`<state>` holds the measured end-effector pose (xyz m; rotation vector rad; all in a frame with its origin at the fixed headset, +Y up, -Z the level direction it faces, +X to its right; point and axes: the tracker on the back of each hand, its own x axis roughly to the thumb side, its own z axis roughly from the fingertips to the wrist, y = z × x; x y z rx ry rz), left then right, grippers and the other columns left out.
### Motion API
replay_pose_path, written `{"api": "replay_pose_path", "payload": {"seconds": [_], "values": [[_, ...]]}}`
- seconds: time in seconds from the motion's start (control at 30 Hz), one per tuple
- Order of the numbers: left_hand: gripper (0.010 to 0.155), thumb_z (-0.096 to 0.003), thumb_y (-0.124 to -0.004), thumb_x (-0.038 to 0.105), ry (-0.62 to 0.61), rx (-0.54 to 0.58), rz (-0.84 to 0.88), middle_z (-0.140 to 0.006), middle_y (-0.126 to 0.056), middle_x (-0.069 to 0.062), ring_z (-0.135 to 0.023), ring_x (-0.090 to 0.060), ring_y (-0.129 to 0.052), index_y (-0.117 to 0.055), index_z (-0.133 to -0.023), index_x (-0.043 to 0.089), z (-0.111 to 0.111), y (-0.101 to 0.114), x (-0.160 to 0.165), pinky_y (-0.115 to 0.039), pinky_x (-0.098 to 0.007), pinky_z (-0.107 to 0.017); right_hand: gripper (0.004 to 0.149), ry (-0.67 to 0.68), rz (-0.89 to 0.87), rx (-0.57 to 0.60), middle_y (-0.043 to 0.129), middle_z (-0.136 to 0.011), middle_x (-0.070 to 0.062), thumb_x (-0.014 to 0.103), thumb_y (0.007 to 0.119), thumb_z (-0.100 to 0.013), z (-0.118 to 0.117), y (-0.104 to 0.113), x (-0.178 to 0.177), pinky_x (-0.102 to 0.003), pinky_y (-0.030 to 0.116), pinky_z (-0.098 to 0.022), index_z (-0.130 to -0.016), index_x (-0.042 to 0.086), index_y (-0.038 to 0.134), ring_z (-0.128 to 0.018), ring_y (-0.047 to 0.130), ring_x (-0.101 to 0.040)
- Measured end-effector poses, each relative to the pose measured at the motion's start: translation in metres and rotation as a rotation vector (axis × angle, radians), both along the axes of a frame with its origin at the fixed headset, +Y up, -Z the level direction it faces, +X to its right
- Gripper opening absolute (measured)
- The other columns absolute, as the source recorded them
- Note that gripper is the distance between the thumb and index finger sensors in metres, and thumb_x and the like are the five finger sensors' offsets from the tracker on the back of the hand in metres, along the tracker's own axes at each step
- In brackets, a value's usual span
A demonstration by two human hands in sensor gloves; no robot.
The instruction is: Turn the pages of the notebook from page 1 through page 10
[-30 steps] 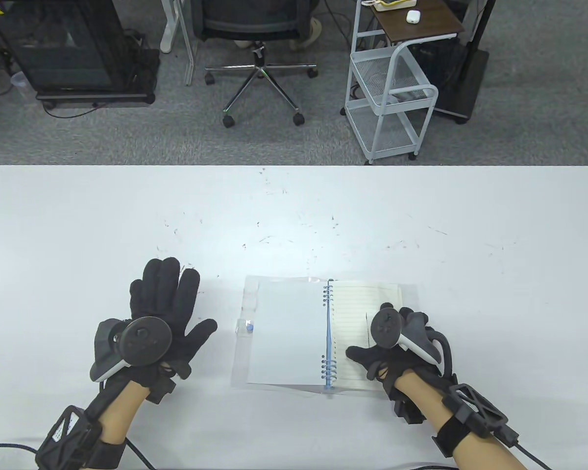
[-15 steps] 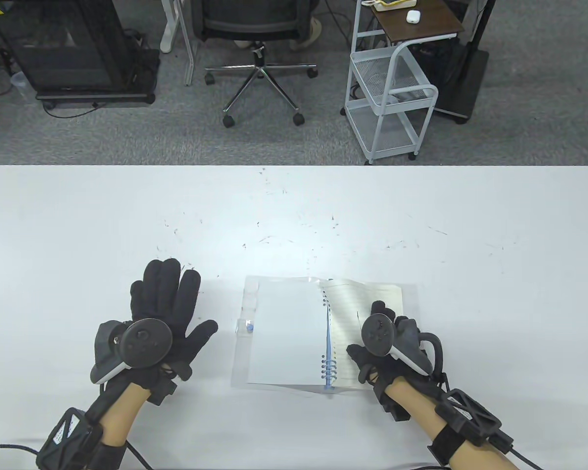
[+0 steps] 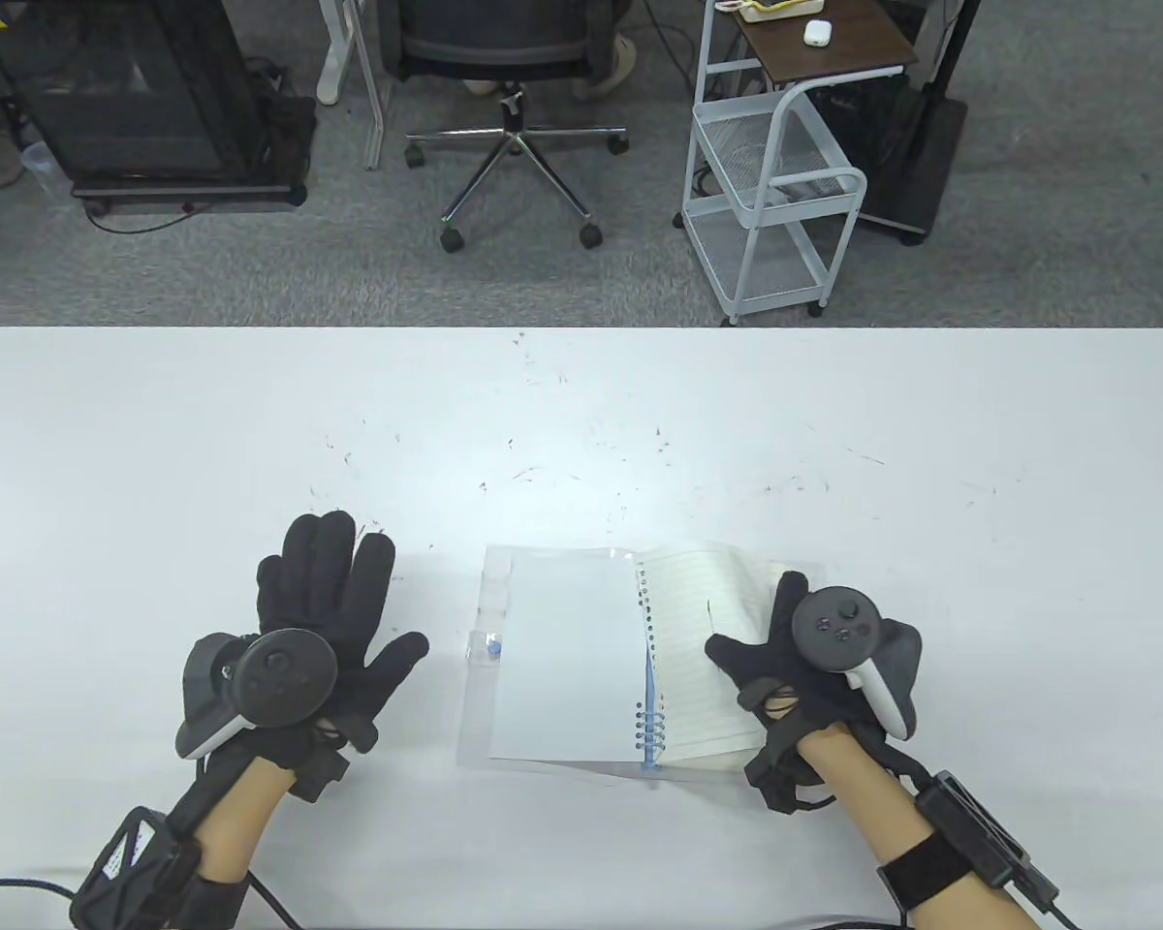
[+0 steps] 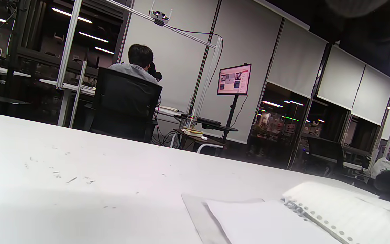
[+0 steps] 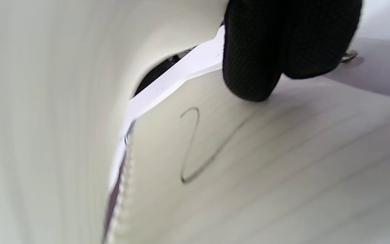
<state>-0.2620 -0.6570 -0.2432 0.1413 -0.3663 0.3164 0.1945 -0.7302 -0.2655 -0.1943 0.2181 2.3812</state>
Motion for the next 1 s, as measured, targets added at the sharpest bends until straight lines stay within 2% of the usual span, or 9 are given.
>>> {"api": "replay_pose_path", "payload": {"seconds": [0.27, 0.5, 0.7, 1.0], "values": [[0.088, -0.0446, -0.062, 0.071, 0.003, -0.010, 0.015, -0.118, -0.010, -0.008, -0.114, -0.044, -0.008, -0.029, -0.114, 0.027, 0.000, 0.000, -0.001, -0.023, -0.073, -0.074, 0.090, -0.135, -0.319, -0.096, 0.066, -0.087, -0.034, 0.046, 0.086, -0.044, 0.001, -0.005, 0.038, -0.046, 0.089, -0.036, -0.094, -0.003, 0.029, -0.047, 0.105, -0.025], [0.088, -0.0448, -0.062, 0.070, 0.004, -0.024, 0.019, -0.118, -0.011, -0.008, -0.114, -0.044, -0.008, -0.029, -0.114, 0.027, -0.001, 0.000, -0.002, -0.024, -0.073, -0.074, 0.084, -0.141, -0.365, -0.135, 0.084, -0.077, -0.023, 0.037, 0.092, -0.041, 0.000, -0.014, 0.034, -0.042, 0.091, -0.032, -0.093, -0.003, 0.040, -0.037, 0.107, -0.016], [0.088, -0.0449, -0.062, 0.070, 0.004, -0.020, 0.026, -0.118, -0.012, -0.008, -0.114, -0.044, -0.009, -0.030, -0.114, 0.027, -0.001, 0.002, -0.003, -0.024, -0.073, -0.074, 0.075, -0.106, -0.371, -0.105, 0.094, -0.064, -0.012, 0.034, 0.091, -0.042, 0.002, -0.003, 0.028, -0.039, 0.093, -0.029, -0.092, -0.002, 0.048, -0.029, 0.108, -0.010], [0.088, -0.0450, -0.062, 0.070, -0.001, -0.009, 0.032, -0.118, -0.013, -0.009, -0.114, -0.044, -0.010, -0.031, -0.114, 0.026, 0.000, 0.004, -0.004, -0.024, -0.073, -0.074, 0.071, -0.046, -0.400, -0.049, 0.099, -0.054, -0.009, 0.034, 0.092, -0.042, 0.006, 0.019, 0.004, -0.037, 0.094, -0.024, -0.089, -0.003, 0.054, -0.021, 0.109, -0.007]]}}
